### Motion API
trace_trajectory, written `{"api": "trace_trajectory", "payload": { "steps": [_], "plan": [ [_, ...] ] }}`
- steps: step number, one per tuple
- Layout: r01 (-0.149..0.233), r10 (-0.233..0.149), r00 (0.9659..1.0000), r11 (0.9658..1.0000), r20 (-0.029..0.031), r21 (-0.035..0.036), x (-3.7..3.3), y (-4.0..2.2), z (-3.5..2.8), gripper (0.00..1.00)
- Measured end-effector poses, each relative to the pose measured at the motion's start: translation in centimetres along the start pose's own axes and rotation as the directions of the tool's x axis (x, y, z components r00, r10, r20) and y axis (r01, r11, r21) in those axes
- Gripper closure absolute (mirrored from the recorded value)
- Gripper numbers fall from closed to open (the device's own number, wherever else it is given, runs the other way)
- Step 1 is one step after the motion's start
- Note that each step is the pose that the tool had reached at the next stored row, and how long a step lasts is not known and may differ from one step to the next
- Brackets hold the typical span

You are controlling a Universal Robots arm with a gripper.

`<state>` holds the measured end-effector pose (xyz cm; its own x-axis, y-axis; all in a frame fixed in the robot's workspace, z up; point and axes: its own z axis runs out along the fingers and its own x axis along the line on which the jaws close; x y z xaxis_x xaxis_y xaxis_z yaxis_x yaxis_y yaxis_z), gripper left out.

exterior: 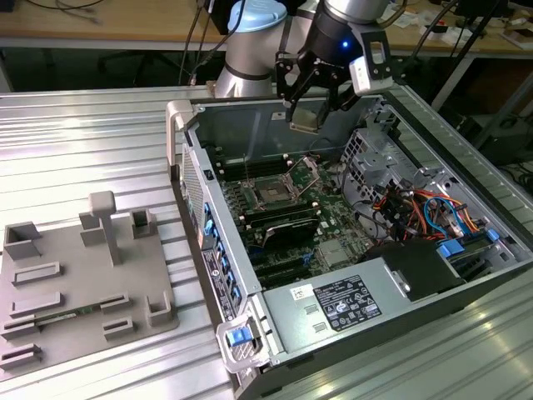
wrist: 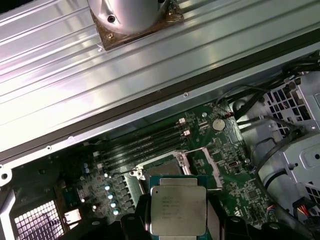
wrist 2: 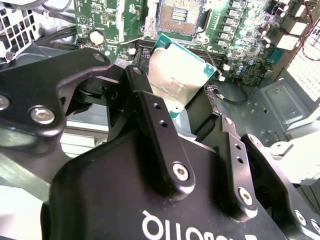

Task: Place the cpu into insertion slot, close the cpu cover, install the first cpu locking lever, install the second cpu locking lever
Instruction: 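Place the cpu into insertion slot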

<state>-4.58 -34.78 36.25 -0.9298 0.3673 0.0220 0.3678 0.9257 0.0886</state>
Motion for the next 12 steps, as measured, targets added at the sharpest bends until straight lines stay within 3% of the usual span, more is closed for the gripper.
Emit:
{"api": "trace_trajectory", "payload": {
  "steps": [12],
  "plan": [
    [-0.046, 0.046, 0.9989, 0.9989, 0.0036, -0.0009, 0.37, -0.17, 0.16, 0.45]
  ]
}}
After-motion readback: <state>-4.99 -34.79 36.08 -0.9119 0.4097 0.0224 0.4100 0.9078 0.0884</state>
